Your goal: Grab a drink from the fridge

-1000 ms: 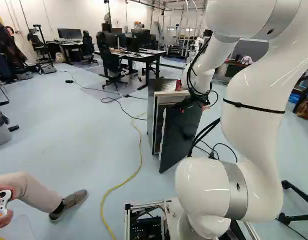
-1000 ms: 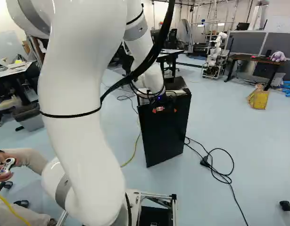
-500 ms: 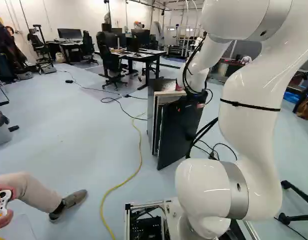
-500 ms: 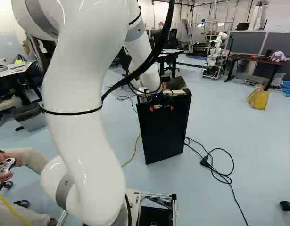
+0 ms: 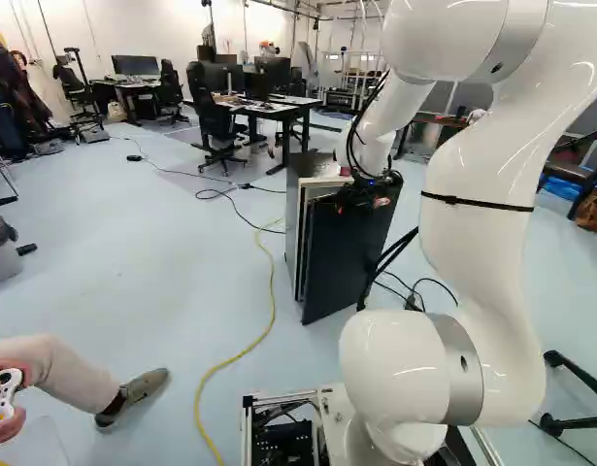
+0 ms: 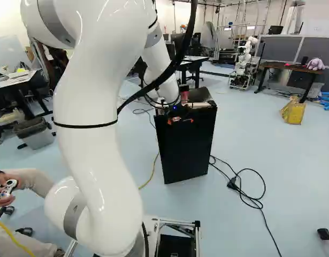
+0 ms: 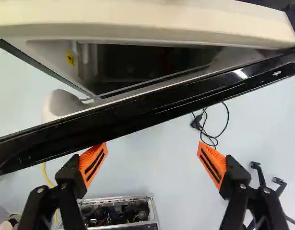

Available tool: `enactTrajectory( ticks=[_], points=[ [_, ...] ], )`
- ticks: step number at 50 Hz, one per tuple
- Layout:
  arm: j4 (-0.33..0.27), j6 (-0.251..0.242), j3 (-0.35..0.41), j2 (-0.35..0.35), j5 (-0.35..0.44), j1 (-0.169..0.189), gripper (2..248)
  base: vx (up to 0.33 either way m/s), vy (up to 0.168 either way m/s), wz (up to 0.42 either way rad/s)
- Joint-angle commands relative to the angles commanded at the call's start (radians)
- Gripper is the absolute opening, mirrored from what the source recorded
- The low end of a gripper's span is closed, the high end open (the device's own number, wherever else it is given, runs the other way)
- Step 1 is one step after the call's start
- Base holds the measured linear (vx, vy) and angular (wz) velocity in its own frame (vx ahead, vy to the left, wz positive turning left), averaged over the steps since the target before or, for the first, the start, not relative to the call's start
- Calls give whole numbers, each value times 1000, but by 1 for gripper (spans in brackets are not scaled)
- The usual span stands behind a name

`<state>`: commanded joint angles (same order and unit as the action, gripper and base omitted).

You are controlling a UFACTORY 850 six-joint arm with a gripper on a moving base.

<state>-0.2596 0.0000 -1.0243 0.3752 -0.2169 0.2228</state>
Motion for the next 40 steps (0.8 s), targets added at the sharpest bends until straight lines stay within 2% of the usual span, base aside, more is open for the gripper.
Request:
enactTrajectory(
  ticks=[40],
  points=[
    [0,0,-75,56,0,-49,247,0,0,0]
  ],
)
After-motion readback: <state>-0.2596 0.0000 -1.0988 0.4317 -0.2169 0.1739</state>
